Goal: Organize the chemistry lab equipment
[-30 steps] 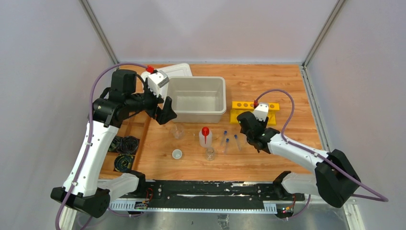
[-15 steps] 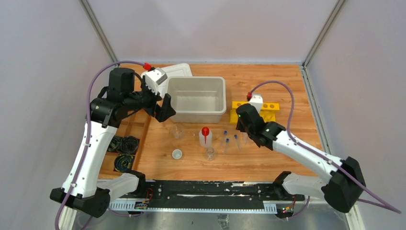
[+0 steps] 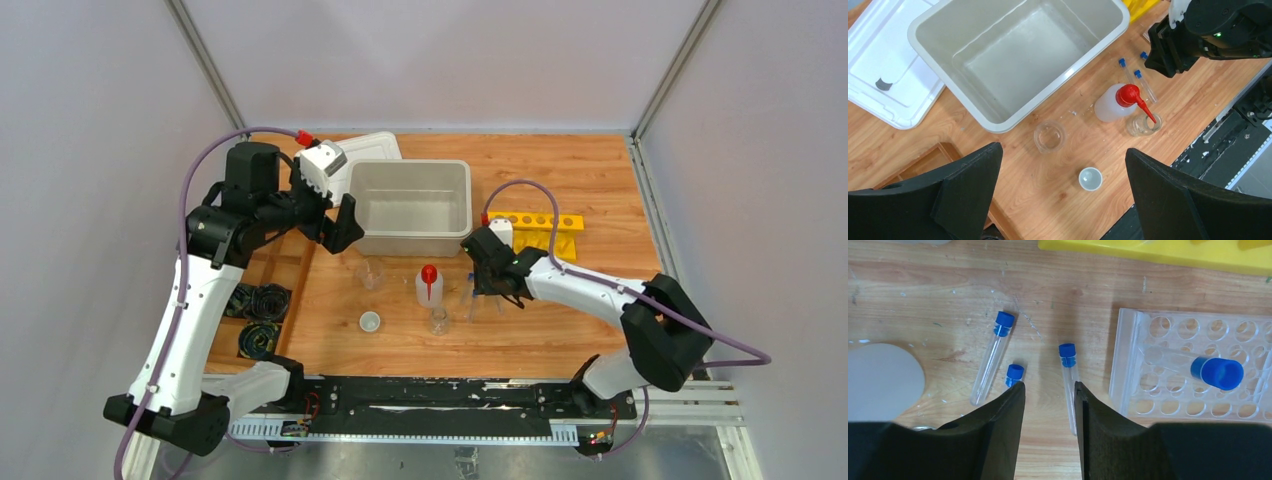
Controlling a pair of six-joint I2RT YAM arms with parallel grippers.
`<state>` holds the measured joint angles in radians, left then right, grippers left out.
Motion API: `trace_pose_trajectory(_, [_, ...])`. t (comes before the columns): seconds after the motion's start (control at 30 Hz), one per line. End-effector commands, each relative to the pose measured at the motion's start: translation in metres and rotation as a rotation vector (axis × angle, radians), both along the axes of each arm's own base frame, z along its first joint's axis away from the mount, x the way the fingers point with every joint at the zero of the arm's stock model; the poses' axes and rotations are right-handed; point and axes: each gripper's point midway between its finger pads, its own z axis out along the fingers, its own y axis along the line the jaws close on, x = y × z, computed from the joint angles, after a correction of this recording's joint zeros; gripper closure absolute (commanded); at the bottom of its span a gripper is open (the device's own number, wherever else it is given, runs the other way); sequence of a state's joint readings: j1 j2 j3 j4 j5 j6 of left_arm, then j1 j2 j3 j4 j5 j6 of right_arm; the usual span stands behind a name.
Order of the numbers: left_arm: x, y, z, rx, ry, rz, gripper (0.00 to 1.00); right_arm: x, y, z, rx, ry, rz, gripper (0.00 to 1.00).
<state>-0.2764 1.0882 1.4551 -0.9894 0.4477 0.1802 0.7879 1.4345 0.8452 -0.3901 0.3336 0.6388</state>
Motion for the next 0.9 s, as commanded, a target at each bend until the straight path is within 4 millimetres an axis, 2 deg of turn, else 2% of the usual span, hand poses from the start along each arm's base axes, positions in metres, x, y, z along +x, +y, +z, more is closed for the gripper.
trace_pose_trajectory(0.0, [-0.001,0.003,0.010,0.000,-0.044,0.004,0.00,-0.004,-0.005,-0.013,-0.065,0.025,-0.006,0.54])
trace_pose_trajectory(0.3, [-0.003,0.004,0.011,0.007,-0.053,0.000,0.00,-0.003,-0.014,-0.037,-0.143,0.050,-0.022,0.56])
trace_pose_trajectory(0.47, [-0.003,0.004,0.011,0.008,-0.053,-0.002,0.00,-0.006,-0.010,-0.042,-0.120,0.066,-0.022,0.71])
trace_pose_trajectory(0.6, [-0.005,0.002,0.014,-0.002,-0.057,-0.010,0.00,-0.004,-0.007,-0.039,-0.103,0.064,-0.026,0.81])
trace_pose_trajectory(0.73, [-0.006,0.001,0.016,-0.009,-0.056,-0.012,0.00,0.003,-0.006,-0.014,-0.077,0.018,-0.032,0.96])
trace_pose_trajectory(0.87, [-0.007,0.000,0.025,-0.019,-0.077,-0.022,0.00,0.009,0.001,0.043,0.017,-0.085,-0.029,1.00])
